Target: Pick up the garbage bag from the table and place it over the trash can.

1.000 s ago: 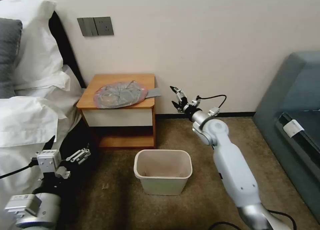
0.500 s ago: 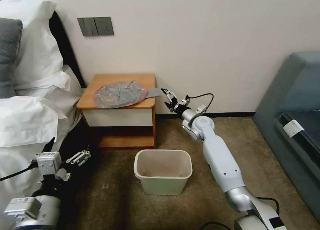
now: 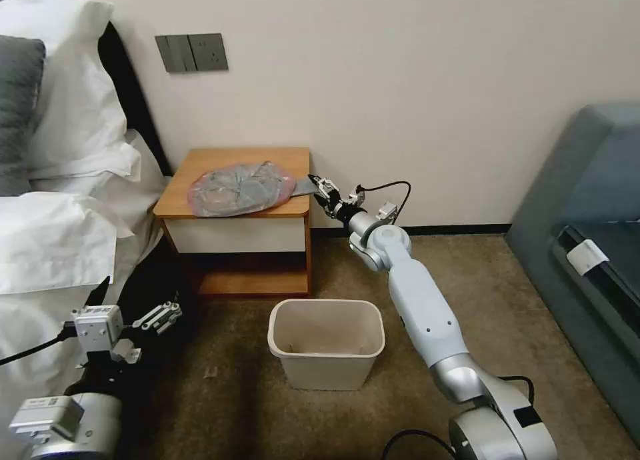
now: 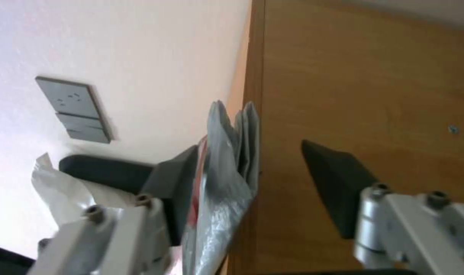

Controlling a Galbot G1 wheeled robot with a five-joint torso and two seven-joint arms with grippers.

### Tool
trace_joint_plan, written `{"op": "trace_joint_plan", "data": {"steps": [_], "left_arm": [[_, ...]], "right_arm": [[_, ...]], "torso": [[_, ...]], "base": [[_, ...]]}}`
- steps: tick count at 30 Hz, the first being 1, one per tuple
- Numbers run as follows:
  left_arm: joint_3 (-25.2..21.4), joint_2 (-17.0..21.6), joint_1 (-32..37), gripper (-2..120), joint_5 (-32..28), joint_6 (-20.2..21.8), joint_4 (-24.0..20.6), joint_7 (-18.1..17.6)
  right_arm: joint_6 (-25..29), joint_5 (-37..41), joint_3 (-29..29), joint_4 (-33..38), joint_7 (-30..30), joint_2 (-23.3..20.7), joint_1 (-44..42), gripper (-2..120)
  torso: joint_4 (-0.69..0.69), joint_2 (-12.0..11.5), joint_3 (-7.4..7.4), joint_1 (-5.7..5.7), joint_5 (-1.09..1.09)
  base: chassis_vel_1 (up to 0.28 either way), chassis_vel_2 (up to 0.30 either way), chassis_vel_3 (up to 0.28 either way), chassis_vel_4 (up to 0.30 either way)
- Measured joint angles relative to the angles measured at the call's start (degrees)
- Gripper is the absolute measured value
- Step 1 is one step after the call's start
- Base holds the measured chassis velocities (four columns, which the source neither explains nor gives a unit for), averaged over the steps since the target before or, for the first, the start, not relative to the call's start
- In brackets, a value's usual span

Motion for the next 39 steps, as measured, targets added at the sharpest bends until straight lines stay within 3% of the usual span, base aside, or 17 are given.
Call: {"op": "trace_joint_plan", "data": {"steps": [14,19,25,32,35,39], "left_arm": [[0.16,0.13,-0.35,100,0.58,-0.36,0.88,0.29],[0.12,0.22,-0.52,100,0.69,-0.6,1.17,0.33],[0.51,0.33,-1.31,100,1.4,-1.11,1.78,0.69],[1.2,0.21,-1.73,100,1.91,-1.6,2.13,0.88],[1.36,0.37,-1.97,100,2.0,-1.93,2.28,0.89],[1.38,0.6,-2.23,100,1.96,-2.04,2.4,0.86]], "right_arm": [[1.18,-0.75,0.75,3.65,1.02,-0.82,-1.88,0],[1.27,-0.31,0.45,11.21,3.52,-2.63,-5.63,0],[2.05,0.36,-0.64,27.26,9.42,-6.28,-15.91,0],[4.28,0.33,-1.75,38.74,14.22,-7.9,-24.49,0],[6.2,-2.17,-3.49,47.0,15.81,-9.26,-30.0,0],[6.96,-3.59,-4.46,52.51,17.56,-9.97,-34.46,0]], "torso": [[0.0,0.0,0.0,0.0,0.01],[-0.01,0.0,0.0,0.0,0.01],[-0.01,0.0,-0.01,0.0,0.0],[0.0,0.0,-0.01,0.0,0.01],[-0.01,0.0,-0.01,0.0,0.0],[0.0,0.01,-0.01,-0.01,-0.01]], "base": [[0.0,0.0,0.0,0.0],[0.0,0.0,0.0,0.0],[0.0,0.0,0.0,0.0],[0.0,0.0,0.0,0.0],[0.0,0.0,0.0,0.0],[0.0,0.0,0.0,0.0]]}}
